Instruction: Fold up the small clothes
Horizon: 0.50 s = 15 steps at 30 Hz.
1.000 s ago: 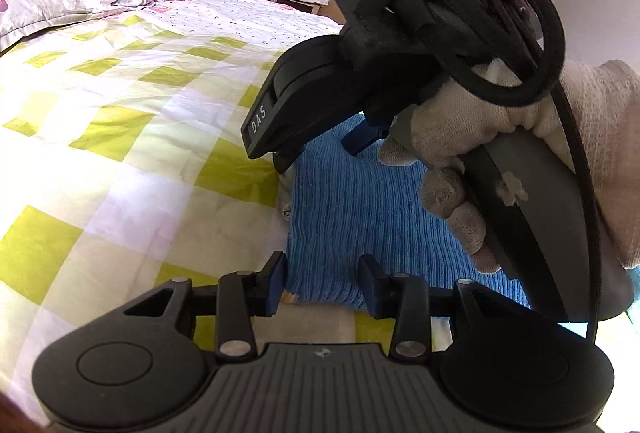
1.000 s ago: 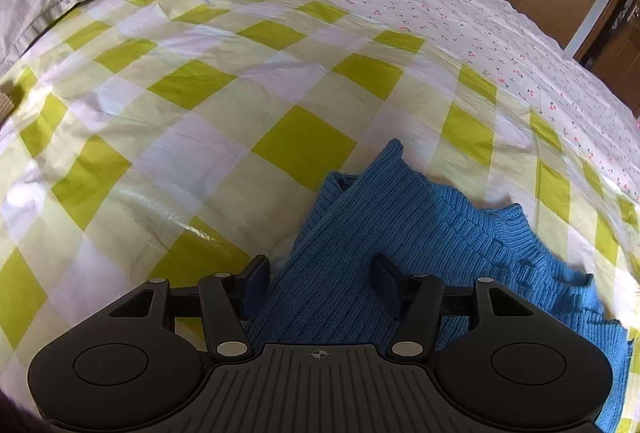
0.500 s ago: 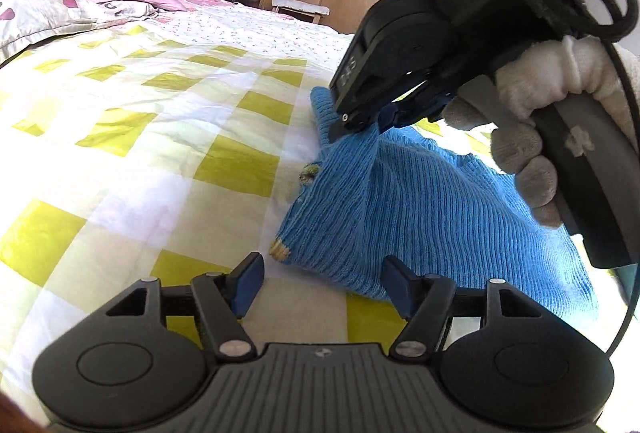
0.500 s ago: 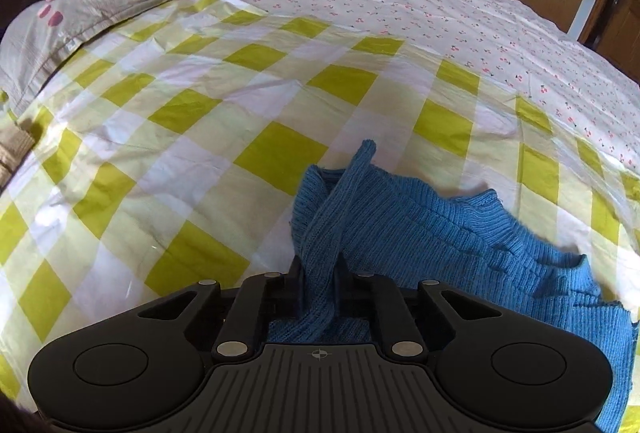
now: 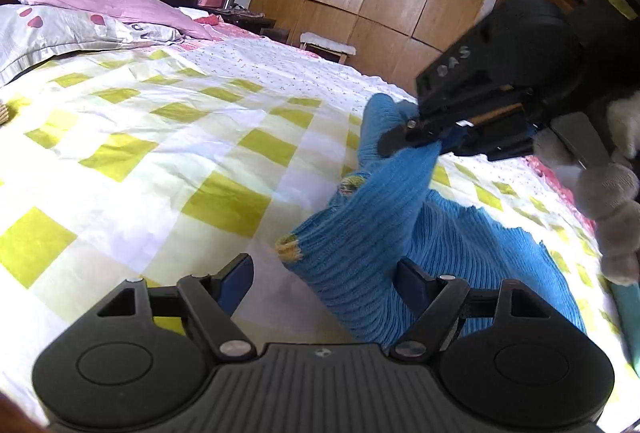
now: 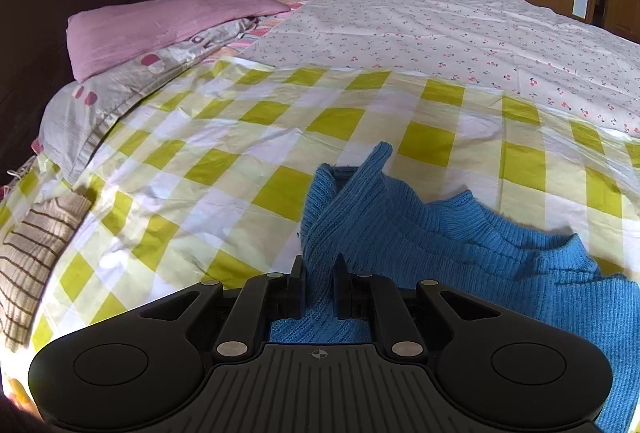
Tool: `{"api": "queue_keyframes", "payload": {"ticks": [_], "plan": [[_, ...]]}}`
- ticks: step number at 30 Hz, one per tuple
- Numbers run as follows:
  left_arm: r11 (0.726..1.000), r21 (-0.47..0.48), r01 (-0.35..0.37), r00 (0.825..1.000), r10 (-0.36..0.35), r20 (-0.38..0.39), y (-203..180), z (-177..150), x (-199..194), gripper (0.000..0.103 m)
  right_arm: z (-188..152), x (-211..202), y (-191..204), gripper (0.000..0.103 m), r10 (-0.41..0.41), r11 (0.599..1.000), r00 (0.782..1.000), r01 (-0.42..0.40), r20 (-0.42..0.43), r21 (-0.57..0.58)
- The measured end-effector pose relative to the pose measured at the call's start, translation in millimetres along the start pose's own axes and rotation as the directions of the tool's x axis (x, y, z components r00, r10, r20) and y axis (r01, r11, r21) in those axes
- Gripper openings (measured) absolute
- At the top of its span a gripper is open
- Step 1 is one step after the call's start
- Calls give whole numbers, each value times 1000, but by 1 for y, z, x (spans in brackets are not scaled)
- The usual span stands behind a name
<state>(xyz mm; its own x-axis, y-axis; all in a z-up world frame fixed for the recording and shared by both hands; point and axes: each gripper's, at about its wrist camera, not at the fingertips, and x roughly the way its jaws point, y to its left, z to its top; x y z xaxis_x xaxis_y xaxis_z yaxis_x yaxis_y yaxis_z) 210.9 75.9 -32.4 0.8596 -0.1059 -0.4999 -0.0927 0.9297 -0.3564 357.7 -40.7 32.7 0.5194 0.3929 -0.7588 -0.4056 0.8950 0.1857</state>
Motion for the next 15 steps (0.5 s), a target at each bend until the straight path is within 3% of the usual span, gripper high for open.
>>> {"api": "queue_keyframes", "payload": {"ticks": [1,3,6,12,15], "plan": [[1000,-3,10,1000,-10,4,-2,2,2,78,0,-6,-6,11,7,1000,1000,-7,6,15],[999,15,37,999,-37,6,-9,6,3,54,-1,-21,-22,11,25,998,999,-26,22,53],[991,53,125,992,-125,0,-32,15,-2,28,-4,-42,-45,11,44,994,998,-48,51,94],[949,184,255,965,-262,16,-97,27,-19,21,-14,-96,-104,11,52,978,987,-82,153,193],[917,288,277,956,-293,10,-132,19,-22,20,-26,-115,-138,11,46,965,981,-93,189,246]]}}
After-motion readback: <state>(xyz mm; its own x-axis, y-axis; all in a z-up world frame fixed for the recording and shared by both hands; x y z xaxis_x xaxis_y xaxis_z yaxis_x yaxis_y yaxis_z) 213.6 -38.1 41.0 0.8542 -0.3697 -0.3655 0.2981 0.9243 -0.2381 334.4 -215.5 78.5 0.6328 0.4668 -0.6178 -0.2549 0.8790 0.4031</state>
